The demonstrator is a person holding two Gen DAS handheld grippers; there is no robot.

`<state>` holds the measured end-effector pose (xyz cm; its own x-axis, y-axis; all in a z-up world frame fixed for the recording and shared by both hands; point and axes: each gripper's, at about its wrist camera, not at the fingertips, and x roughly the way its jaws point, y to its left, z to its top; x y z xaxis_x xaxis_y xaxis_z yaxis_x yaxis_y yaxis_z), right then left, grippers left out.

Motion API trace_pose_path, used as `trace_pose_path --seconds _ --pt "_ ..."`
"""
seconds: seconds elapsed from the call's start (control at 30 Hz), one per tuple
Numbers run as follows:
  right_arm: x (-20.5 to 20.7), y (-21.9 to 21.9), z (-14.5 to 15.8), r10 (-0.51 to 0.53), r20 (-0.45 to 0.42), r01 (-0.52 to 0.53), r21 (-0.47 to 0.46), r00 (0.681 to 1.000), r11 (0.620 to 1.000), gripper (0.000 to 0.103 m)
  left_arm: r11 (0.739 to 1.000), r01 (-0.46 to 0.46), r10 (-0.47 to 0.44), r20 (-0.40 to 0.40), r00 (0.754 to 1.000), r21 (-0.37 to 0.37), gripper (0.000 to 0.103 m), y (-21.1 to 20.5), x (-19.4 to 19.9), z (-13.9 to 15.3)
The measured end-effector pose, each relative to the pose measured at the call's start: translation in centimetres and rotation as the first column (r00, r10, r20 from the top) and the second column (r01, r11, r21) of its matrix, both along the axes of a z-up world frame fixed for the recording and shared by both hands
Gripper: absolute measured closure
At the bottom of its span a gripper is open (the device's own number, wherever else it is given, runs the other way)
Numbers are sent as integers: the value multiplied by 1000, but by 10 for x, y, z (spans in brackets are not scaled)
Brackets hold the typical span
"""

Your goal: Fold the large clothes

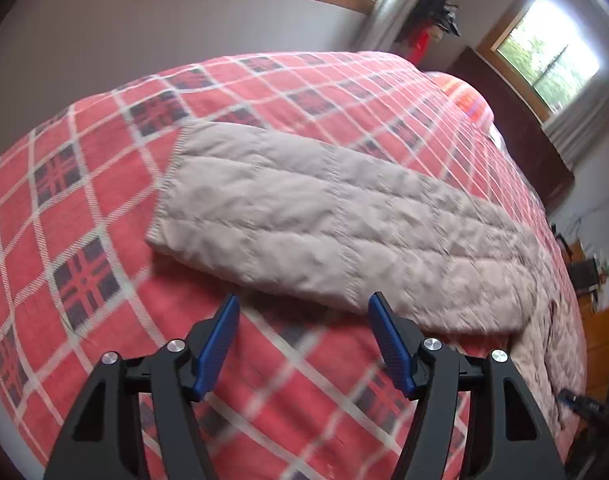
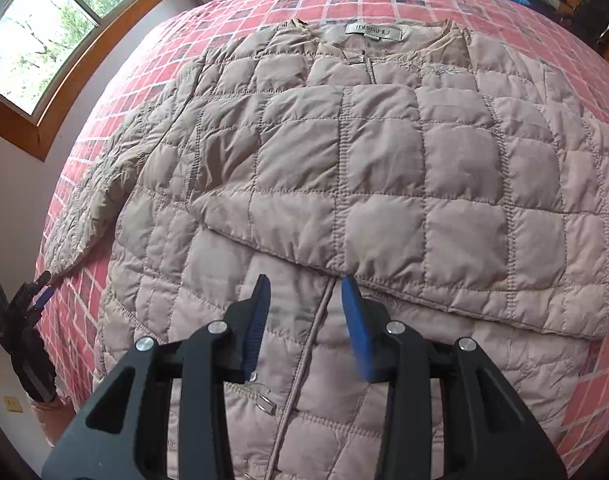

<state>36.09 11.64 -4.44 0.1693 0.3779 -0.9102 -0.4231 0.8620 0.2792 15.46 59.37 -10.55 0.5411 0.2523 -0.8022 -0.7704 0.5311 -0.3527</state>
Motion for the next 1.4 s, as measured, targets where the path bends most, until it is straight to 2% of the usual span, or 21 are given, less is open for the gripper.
trace_pose_path --seconds 0.13,0.27,0.3,0.33,0.37,0.43,0.5,0.6,0.73,0.83,0.9,1.03,1.2,1.4 --pt "5 4 -10 -10 -11 9 -16 1000 1000 65 996 -55 58 42 997 -74 37 29 -8 -13" --pt "9 6 -19 -18 -19 17 -29 1000 999 66 992 -89 98 94 991 -94 38 43 -8 -14" --pt "10 6 -21 -19 -20 19 -32 1000 999 66 990 -105 113 92 989 -95 43 47 -7 -14" --pt "11 6 -22 -20 -21 20 -34 1000 999 66 988 -128 136 85 987 -91 54 50 -6 -15" --pt "11 7 -24 -20 -21 20 -38 1000 999 66 986 -141 148 77 986 -85 59 54 -7 -16" --pt "12 9 -27 -21 -21 21 -43 1000 999 66 984 -155 161 82 984 -84 80 57 -7 -17" --pt "14 10 -30 -22 -21 21 -48 1000 999 66 984 -151 159 97 982 -90 92 60 -6 -18" --pt "17 11 -33 -29 -27 28 -41 999 999 66 985 -156 162 93 982 -71 95 58 -4 -18" --pt "18 12 -36 -28 -25 27 -39 999 999 66 987 -160 158 91 983 15 98 46 2 -2" --pt "17 10 -36 -23 -21 22 -35 1000 999 66 987 -111 97 117 988 119 98 24 11 23" --pt "17 8 -36 -24 -25 23 -29 999 999 66 980 -38 11 138 990 195 98 -2 24 47" --pt "18 5 -37 -24 -31 23 -20 999 1000 66 955 124 -176 181 967 269 98 -55 56 84" --pt "18 4 -36 -22 -27 21 -25 999 999 67 906 286 -347 162 924 313 98 -116 105 99" --pt "18 3 -36 -20 -35 19 -20 999 1000 67 863 401 -453 119 883 308 98 -168 157 88"
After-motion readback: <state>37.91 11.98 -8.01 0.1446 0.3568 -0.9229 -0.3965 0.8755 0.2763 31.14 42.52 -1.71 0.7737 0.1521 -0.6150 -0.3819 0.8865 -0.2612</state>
